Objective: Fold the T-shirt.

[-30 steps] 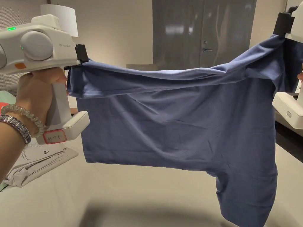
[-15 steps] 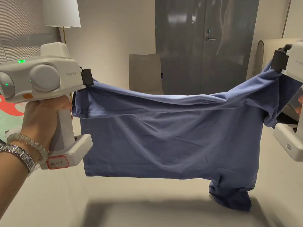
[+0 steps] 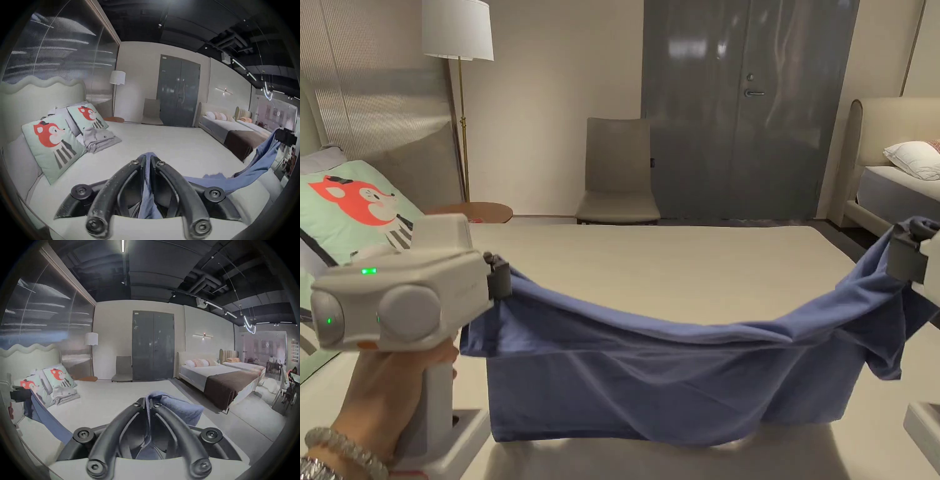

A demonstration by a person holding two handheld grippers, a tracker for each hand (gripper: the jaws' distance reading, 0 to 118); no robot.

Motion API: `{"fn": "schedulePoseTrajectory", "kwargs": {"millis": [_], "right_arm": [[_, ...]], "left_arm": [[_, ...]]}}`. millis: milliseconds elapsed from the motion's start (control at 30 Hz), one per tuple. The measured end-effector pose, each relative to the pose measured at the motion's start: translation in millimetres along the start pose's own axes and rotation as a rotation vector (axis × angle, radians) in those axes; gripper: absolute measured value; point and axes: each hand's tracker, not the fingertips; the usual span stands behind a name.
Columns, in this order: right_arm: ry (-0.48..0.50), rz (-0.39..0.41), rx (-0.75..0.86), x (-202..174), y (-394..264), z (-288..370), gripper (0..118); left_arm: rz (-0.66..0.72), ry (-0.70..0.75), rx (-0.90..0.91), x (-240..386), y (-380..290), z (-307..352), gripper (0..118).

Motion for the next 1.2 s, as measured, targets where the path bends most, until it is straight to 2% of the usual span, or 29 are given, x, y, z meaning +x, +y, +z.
{"fn": "schedulePoseTrajectory", "kwargs": {"millis": [167,400,500,633,767,833,900,1000,1167,1200], "right_arm": [[0.028,-0.021,-0.073,4.8,-43.0,48.4,4],[0.03,-0.035,-0.206,13.4,-117.9,97.0,4],[0.028,-0.07,-0.299,18.0,-150.5,106.0,4],[-0.006,-0.089,-0.418,21.8,-192.2,104.7,4],[-0.046,-0.076,-0.554,23.5,-230.3,93.5,4],[-0.063,-0.113,-0.62,27.1,-247.8,86.6,4],[-0.089,-0.11,-0.68,29.5,-262.8,79.6,4],[-0.114,-0.085,-0.713,33.0,-277.6,74.0,4],[-0.117,-0.111,-0.74,39.8,-288.8,73.1,5],[-0.096,-0.113,-0.727,40.4,-287.7,74.4,14]], "left_arm": [[0.083,-0.021,-0.096,-16.5,-58.3,38.2,3],[0.133,-0.004,-0.208,-32.8,-138.2,85.4,3],[0.132,0.016,-0.269,-37.4,-170.1,96.5,3],[0.133,0.036,-0.363,-42.9,-207.9,97.9,3],[0.156,0.068,-0.476,-50.0,-237.7,86.3,3],[0.151,0.108,-0.524,-53.7,-249.5,77.9,3],[0.16,0.122,-0.557,-59.1,-259.2,71.6,3],[0.185,0.121,-0.581,-64.8,-268.0,67.3,3],[0.193,0.122,-0.601,-65.2,-272.2,65.1,4],[0.19,0.119,-0.593,-62.9,-268.9,67.1,11]]}}
